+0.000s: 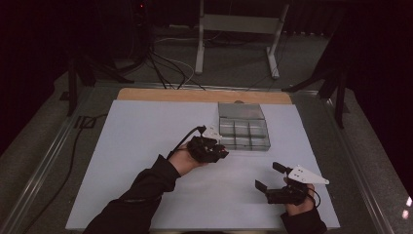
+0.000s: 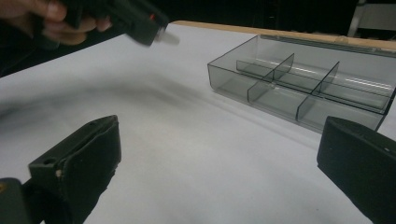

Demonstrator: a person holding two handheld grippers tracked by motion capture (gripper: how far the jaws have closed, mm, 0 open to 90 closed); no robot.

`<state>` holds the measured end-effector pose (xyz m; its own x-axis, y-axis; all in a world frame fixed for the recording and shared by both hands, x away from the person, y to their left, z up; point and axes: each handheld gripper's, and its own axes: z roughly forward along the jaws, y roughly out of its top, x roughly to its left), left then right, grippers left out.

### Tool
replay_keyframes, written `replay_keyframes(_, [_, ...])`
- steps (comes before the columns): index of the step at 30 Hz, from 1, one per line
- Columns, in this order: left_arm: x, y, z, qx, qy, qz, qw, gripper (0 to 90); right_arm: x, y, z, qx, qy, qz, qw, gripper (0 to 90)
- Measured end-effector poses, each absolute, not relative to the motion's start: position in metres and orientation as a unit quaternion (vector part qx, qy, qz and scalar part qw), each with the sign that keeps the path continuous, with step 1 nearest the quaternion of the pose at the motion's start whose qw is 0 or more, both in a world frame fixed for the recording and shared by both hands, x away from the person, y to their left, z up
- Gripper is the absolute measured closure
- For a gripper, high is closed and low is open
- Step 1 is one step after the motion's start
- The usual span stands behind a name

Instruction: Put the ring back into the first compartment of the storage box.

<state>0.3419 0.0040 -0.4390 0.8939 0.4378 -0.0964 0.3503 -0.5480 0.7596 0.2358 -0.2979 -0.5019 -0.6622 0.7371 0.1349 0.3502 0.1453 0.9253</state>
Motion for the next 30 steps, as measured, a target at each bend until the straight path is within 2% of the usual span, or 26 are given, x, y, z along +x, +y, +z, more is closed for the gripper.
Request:
replay_keyframes(13, [0.365, 0.002, -0.420, 0.861, 0.243, 0.063, 0.443, 72.7, 0.236, -0.298, -0.502, 0.370, 0.735, 0.540, 0.178, 0.0])
replay_keyframes(24, [0.388, -0.005, -0.420, 0.850, 0.272, 0.073, 0.446, 72.6, 0.236, -0.298, -0.502, 0.370, 0.734, 0.541, 0.179, 0.0])
replay_keyframes(30, [0.403, -0.010, -0.427, 0.842, 0.291, 0.061, 0.451, 72.6, 0.236, -0.299, -0.502, 0.370, 0.733, 0.542, 0.178, 0.0])
